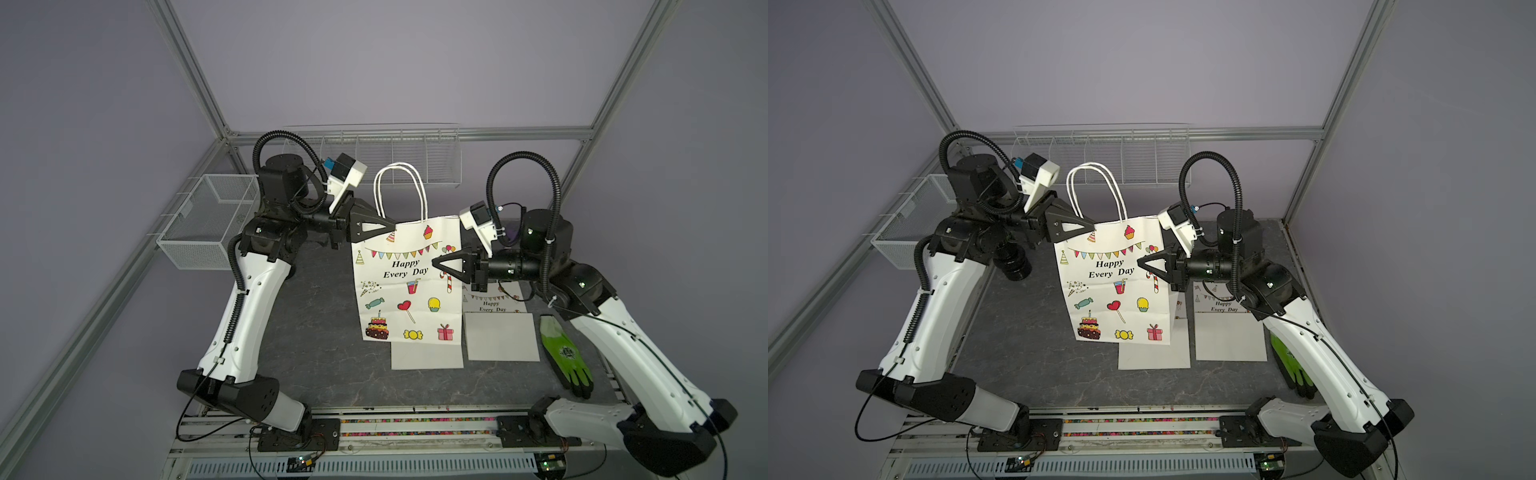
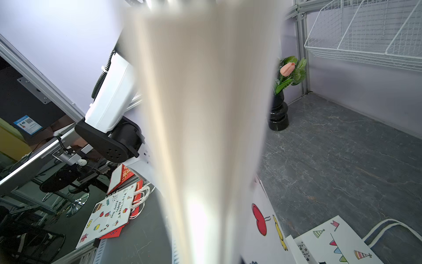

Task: Put away the paper bag
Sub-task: Press the paper bag.

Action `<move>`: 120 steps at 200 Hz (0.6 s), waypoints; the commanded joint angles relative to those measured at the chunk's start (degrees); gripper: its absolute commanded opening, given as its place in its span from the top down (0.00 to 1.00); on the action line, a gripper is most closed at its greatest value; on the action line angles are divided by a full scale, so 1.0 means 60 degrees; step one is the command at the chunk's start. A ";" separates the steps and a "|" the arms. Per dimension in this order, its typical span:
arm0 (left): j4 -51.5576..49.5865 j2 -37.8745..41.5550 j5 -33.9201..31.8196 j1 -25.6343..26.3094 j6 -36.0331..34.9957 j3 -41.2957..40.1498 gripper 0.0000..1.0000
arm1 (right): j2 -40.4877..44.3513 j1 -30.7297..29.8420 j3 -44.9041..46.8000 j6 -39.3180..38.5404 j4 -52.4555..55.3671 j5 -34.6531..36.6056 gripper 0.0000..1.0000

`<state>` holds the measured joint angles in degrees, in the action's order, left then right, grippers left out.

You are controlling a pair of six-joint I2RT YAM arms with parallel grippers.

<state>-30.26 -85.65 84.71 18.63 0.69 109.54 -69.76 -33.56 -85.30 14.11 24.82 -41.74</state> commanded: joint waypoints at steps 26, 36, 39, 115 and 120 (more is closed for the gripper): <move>0.1511 0.2159 -0.6049 -0.0162 0.1510 -0.1302 0.02 | -0.0046 0.1519 -0.0167 0.0703 -0.0697 -0.0820 0.93; 0.3188 0.3071 -0.7734 -0.0148 0.2298 -0.2675 0.01 | -0.0263 0.1905 -0.0262 0.1056 -0.1138 -0.1395 0.93; 0.3801 0.3380 -0.8123 -0.0147 0.2483 -0.3156 0.01 | -0.0368 0.2000 -0.0358 0.1110 -0.1204 -0.1582 0.93; 0.5175 0.4838 -0.9441 -0.0159 0.1599 -0.6300 0.00 | -0.2787 0.3414 -0.2546 0.1302 -0.1642 -0.6384 0.93; 0.5089 0.4950 -0.9355 -0.0154 0.1480 -0.6403 0.00 | -0.2891 0.3461 -0.2608 0.1456 -0.1853 -0.6697 0.93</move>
<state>0.16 -56.27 28.08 17.78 12.32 74.59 -84.77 -14.59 -98.59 19.70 19.64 -67.55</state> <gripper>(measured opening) 0.997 0.067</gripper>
